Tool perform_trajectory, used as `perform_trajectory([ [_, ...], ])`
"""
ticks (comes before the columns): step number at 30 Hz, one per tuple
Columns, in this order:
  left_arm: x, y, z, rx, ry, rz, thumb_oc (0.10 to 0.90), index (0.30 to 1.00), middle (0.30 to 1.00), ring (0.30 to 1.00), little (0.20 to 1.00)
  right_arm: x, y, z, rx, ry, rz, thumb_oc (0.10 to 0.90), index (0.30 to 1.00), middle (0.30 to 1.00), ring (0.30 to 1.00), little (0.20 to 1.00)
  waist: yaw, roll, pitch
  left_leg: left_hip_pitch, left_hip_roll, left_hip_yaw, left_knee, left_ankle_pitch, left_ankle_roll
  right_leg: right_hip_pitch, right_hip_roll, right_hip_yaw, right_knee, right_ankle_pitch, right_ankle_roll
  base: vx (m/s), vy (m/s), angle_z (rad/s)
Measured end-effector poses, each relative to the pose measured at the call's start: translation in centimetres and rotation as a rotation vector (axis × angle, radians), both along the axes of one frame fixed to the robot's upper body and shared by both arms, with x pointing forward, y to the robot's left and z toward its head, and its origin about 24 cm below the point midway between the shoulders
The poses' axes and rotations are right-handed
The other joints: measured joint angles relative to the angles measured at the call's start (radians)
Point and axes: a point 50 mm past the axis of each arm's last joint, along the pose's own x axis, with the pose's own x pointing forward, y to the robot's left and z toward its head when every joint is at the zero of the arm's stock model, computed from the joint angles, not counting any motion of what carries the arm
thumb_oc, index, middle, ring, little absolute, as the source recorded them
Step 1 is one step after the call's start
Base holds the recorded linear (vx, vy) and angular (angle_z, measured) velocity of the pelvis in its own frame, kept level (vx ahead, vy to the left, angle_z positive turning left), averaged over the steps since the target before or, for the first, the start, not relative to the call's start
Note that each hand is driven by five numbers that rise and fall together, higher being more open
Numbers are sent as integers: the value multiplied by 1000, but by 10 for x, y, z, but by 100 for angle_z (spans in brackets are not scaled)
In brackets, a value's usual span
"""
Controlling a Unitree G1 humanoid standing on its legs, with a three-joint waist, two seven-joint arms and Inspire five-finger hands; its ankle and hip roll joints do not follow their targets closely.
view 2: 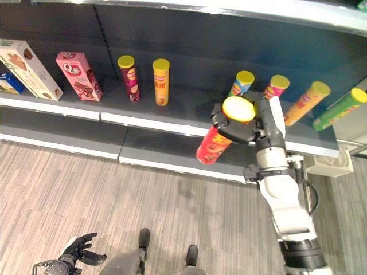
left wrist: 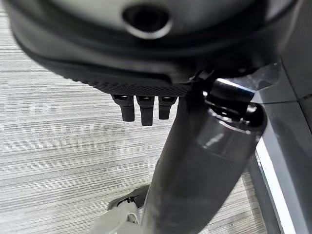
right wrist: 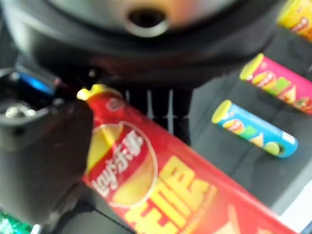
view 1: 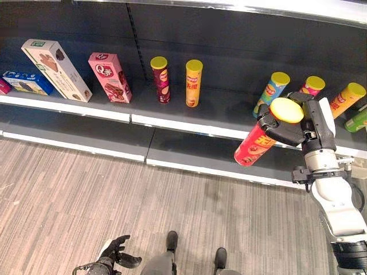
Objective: Put the goods on the table back onto the shelves and tidy them up.
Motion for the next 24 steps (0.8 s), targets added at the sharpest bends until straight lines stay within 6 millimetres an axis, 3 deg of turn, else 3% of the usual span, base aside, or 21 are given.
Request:
perform_trajectory([
  [5, 0, 4, 2, 4, -9, 20, 800, 900, 900, 900, 900, 0, 3, -6, -20, 30, -1, 400, 300, 300, 300, 300, -51, -1, -1, 18, -6, 17, 1, 7, 39, -56, -28, -2, 137, -18, -2, 69, 92, -14],
  [6, 1, 5, 3, 8, -12, 23, 800, 900, 900, 900, 900, 1, 4, -6, -21, 30, 4, 400, 300, 300, 300, 300, -45, -3, -3, 21, -6, 29, 1, 8, 47, -54, -48, -27, 139, -19, 0, 56, 14, -46],
  [7, 0, 6, 2, 17, -10, 29, 800, 900, 900, 900, 900, 1, 6, -5, -23, 26, 15, 400, 300, 300, 300, 300, -12, -15, -10, 19, -6, 66, 1, 4, 54, -44, -105, -63, 136, -22, 14, 66, -9, -55],
  [8, -3, 10, 2, 31, 6, 34, 800, 900, 900, 900, 900, 2, 11, -8, -27, 38, 32, 400, 300, 300, 300, 300, 3, -35, -21, 12, -8, 68, 1, 9, 50, 15, -152, -93, 95, 31, 64, 52, -30, -44],
  [10, -6, 12, 1, 39, 23, 36, 800, 900, 900, 900, 900, 2, 15, -12, -27, 58, 58, 400, 300, 300, 300, 300, 8, -58, -34, 12, -12, 63, 2, 13, 45, 63, -156, -99, 78, 109, 92, 43, -28, 1],
  [14, -7, 10, 0, 34, 28, 26, 800, 900, 900, 900, 900, 2, 17, -13, -21, 59, 64, 400, 300, 300, 300, 300, 11, -60, -36, 16, -4, 59, 1, 24, 31, 95, -142, -102, 45, 94, 112, 7, -11, 1],
  [19, -10, 10, -1, 35, 34, 30, 800, 900, 900, 900, 900, 2, 15, -12, -20, 56, 58, 400, 300, 300, 300, 300, -5, -63, -38, 15, 10, 63, 1, 34, 14, 97, -129, -104, 31, 93, 112, 2, -11, -7],
  [24, -17, 13, -2, 43, 53, 37, 800, 900, 900, 900, 900, 2, 15, -15, -16, 65, 58, 400, 300, 300, 300, 300, -5, -91, -56, -14, 4, 50, -3, 31, 5, 63, -134, -102, 35, 92, 110, 3, -15, -3],
])
